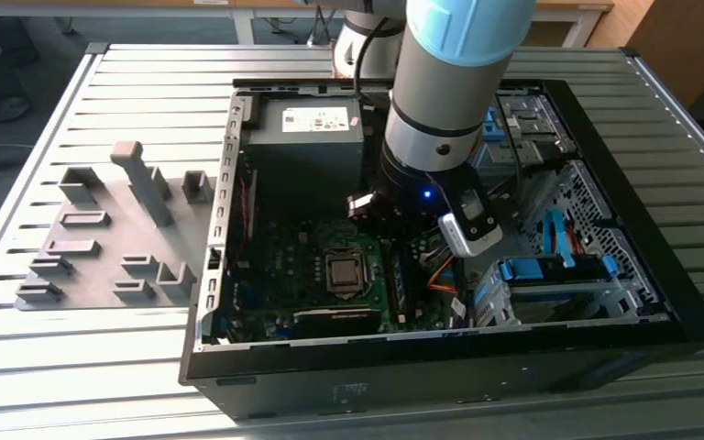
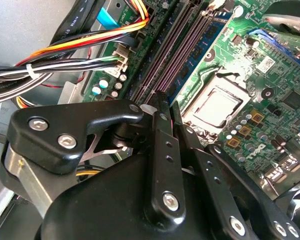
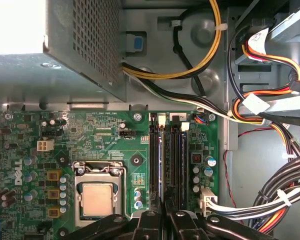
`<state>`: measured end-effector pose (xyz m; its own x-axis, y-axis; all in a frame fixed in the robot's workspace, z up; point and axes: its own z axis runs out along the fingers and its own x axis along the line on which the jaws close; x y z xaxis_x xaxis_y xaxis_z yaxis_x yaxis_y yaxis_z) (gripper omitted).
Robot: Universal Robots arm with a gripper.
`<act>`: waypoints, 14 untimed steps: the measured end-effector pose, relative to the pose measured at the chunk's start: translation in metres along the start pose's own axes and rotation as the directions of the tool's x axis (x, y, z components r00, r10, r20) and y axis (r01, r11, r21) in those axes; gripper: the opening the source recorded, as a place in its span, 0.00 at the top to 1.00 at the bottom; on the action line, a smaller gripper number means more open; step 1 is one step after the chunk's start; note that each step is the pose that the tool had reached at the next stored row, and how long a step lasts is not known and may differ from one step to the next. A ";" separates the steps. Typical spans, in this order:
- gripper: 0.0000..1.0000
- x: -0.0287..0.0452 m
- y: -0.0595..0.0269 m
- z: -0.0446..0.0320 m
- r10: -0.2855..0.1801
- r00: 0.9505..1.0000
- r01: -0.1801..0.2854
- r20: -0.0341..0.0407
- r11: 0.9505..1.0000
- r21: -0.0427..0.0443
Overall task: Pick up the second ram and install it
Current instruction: 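Insert the second ram into the second slot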
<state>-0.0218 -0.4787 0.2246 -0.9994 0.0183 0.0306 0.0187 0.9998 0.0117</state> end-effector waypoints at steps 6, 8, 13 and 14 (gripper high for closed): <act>0.86 -0.0015 -0.0003 0.0000 0.001 1.000 -0.001 0.000 1.000 0.000; 0.86 -0.0024 -0.0008 0.0000 0.006 1.000 -0.006 -0.001 1.000 0.000; 0.86 -0.0036 -0.0015 0.0016 0.018 1.000 -0.018 -0.001 1.000 -0.001; 0.86 -0.0036 -0.0017 0.0020 0.022 1.000 -0.022 -0.001 1.000 -0.001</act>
<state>-0.0183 -0.4804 0.2225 -0.9987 0.0402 0.0316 0.0406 0.9991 0.0118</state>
